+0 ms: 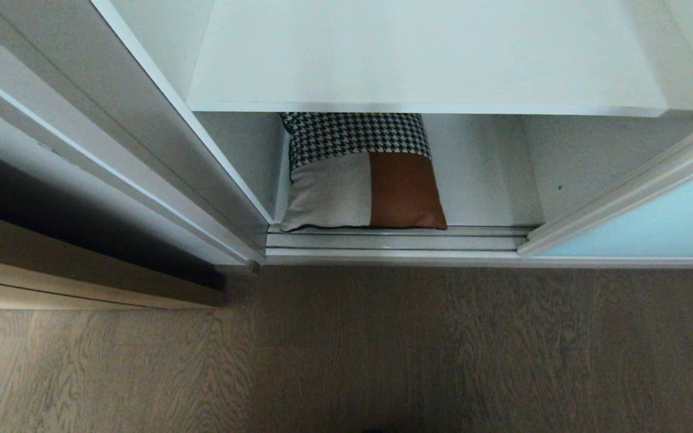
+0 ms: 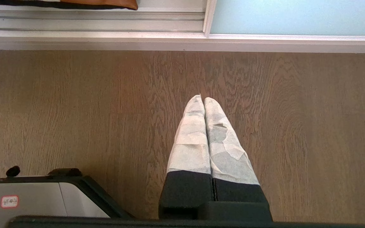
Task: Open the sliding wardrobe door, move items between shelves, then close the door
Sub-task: Place the pillow on the higher shelf
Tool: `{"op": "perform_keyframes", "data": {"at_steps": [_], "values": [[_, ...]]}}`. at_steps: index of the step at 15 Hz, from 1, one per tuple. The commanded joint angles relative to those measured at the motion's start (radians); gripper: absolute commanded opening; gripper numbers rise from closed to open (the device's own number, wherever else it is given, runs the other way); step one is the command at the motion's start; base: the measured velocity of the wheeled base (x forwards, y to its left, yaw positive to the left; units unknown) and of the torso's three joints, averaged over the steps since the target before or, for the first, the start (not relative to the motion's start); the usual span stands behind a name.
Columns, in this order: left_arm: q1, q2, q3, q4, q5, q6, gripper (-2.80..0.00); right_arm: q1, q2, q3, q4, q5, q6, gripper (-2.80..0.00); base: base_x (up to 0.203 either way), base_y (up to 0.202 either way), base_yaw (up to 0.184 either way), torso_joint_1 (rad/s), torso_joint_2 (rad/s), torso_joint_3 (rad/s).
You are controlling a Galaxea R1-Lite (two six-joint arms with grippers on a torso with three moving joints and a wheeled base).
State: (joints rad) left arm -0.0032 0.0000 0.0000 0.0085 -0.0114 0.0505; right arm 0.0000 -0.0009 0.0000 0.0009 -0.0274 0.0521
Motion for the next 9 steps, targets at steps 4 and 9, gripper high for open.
{"op": "perform_keyframes", "data": {"at_steps": [4,9], "values": [[0.000,0.000,0.002,-0.001,0.001,-0.001,-2.80,0.000,-0.001,0.002,0.001,0.000,0.000,-2.80,0.000,0.000,0.000,0.001,0.00,-0.009],[0.000,0.000,0.002,-0.001,0.001,-0.001,-2.80,0.000,-0.001,0.002,0.001,0.000,0.000,-2.80,0.000,0.000,0.000,0.000,0.00,0.000]]}}
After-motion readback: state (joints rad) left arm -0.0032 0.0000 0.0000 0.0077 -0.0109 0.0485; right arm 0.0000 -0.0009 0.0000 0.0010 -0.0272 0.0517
